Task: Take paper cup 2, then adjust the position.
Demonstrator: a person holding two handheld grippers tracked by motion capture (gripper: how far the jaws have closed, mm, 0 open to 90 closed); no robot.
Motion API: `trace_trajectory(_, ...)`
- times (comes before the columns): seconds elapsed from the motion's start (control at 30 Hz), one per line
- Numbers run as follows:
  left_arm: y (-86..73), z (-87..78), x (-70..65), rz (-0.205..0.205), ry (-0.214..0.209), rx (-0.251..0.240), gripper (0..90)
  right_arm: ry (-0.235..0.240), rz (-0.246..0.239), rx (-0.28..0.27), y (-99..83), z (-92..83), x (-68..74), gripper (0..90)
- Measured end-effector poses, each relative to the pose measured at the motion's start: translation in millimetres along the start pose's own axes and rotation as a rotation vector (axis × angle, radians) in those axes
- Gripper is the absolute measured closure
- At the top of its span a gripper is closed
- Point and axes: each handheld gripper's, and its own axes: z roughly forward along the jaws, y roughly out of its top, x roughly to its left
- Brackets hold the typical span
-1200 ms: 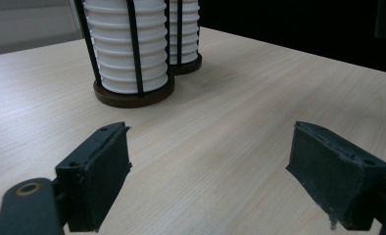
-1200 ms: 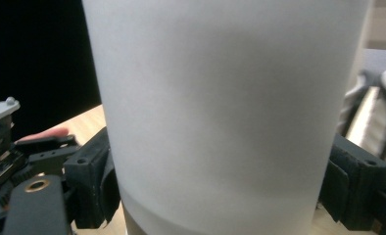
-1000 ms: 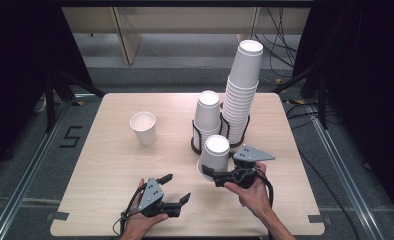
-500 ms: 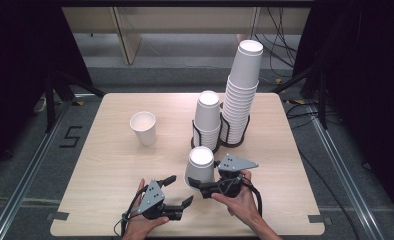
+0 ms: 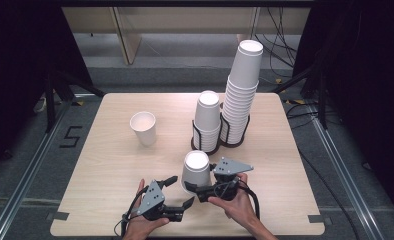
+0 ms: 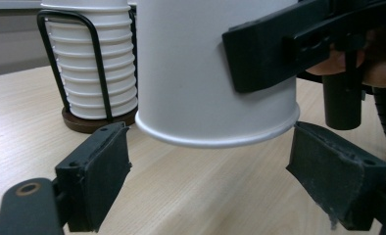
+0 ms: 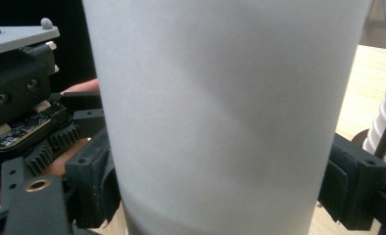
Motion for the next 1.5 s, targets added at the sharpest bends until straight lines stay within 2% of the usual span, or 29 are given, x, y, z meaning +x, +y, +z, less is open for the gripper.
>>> trace_trajectory(0.03,-0.5,1.1,-0.3,-0.002,-0.003,-0.015,14.4,-0.015,-0.032,-0.011,-0.1,0.3,-1.3,17.6)
trace_trajectory(0.1,-0.4,1.3,-0.5,-0.002,-0.006,-0.018,14.4,0.015,-0.002,-0.004,-1.3,2.3,0.8,17.6)
trace_trajectory(0.13,-0.3,1.1,-0.6,0.000,-0.004,-0.017,14.4,0.012,-0.014,-0.002,-1.3,2.1,0.5,17.6)
trace_trajectory(0.27,0.6,0.0,-0.9,0.006,-0.003,-0.005,14.4,0.016,-0.009,0.008,-2.0,3.5,2.1,17.7)
trace_trajectory(0.3,0.7,0.1,-1.0,0.006,-0.004,-0.008,14.4,0.007,-0.022,-0.005,-2.2,4.1,1.9,17.7)
trace_trajectory(0.33,0.7,0.0,-1.1,0.005,-0.005,-0.008,14.4,0.020,-0.009,0.000,-2.7,4.9,3.2,17.7)
trace_trajectory(0.4,1.0,-0.4,-1.5,0.007,-0.003,-0.005,14.4,0.010,-0.027,-0.006,-2.9,5.6,3.9,17.7)
trace_trajectory(0.43,1.1,-0.4,-1.7,0.006,-0.004,-0.006,14.2,0.025,-0.023,-0.001,-3.1,6.6,4.3,17.7)
trace_trajectory(0.53,1.3,-0.6,-2.0,0.008,-0.005,-0.010,13.6,0.020,-0.014,0.020,-4.0,7.4,6.7,17.7)
trace_trajectory(0.57,1.4,-0.6,-1.9,0.008,-0.006,-0.010,13.6,0.010,-0.037,0.014,-4.1,7.6,5.8,17.8)
trace_trajectory(0.6,1.6,-0.8,-2.0,0.008,-0.005,-0.008,13.6,0.029,-0.040,0.000,-4.8,9.6,5.2,17.8)
trace_trajectory(0.67,1.8,-0.8,-2.1,0.008,-0.006,-0.009,13.8,0.018,-0.011,0.006,-5.9,9.4,7.5,17.8)
trace_trajectory(0.7,1.8,-0.7,-2.1,0.007,-0.009,-0.011,13.7,0.032,-0.028,0.005,-5.8,10.5,6.1,17.8)
trace_trajectory(0.73,1.9,-0.7,-2.3,0.008,-0.009,-0.011,13.7,0.012,-0.039,0.012,-5.6,9.5,6.2,17.8)
trace_trajectory(0.77,1.9,-0.6,-2.4,0.010,-0.009,-0.012,13.5,0.013,-0.027,0.017,-6.0,9.3,7.3,17.8)
trace_trajectory(0.8,2.1,-0.5,-2.4,0.011,-0.008,-0.011,13.2,0.032,-0.040,0.003,-6.4,11.3,6.7,17.8)
trace_trajectory(0.83,2.2,-0.6,-2.5,0.011,-0.006,-0.008,12.8,0.036,-0.033,0.005,-6.6,11.5,7.6,17.9)
trace_trajectory(0.87,2.3,-0.5,-2.6,0.010,-0.007,-0.008,12.2,0.013,-0.052,0.005,-6.4,10.9,7.2,17.8)
trace_trajectory(0.9,2.3,-0.3,-2.8,0.013,-0.007,-0.008,12.1,0.030,-0.032,0.007,-6.9,11.4,8.2,17.9)
trace_trajectory(0.93,2.5,-0.3,-3.0,0.013,-0.007,-0.007,11.7,0.009,-0.050,0.015,-6.5,10.1,8.1,17.9)
trace_trajectory(1.1,2.5,-0.6,-2.7,0.013,-0.002,-0.006,9.2,0.038,-0.039,0.001,-7.2,13.5,10.2,17.9)
trace_trajectory(1.13,2.5,-0.7,-2.8,0.013,-0.001,-0.006,8.5,0.026,-0.055,0.004,-7.0,13.4,10.2,17.9)
trace_trajectory(1.2,2.6,-0.3,-2.8,0.009,-0.001,-0.011,6.8,0.027,-0.040,0.010,-7.3,14.4,13.2,17.9)
trace_trajectory(1.27,2.7,-0.2,-2.9,0.011,-0.001,-0.012,5.5,0.056,-0.044,0.007,-8.0,16.9,14.1,17.9)
trace_trajectory(1.33,2.7,0.1,-3.1,0.010,-0.002,-0.014,4.5,0.039,-0.047,0.018,-8.2,16.9,16.2,17.9)
trace_trajectory(1.37,2.7,0.2,-3.0,0.008,-0.003,-0.015,4.3,0.064,-0.044,0.010,-8.6,18.7,16.4,17.9)
trace_trajectory(1.43,2.9,0.1,-3.0,-0.002,-0.002,-0.018,4.4,0.046,-0.064,0.012,-8.5,18.5,16.6,17.9)
trace_trajectory(1.5,3.2,-0.3,-2.5,-0.003,-0.002,-0.013,5.5,0.052,-0.047,0.030,-8.7,17.9,18.3,17.9)
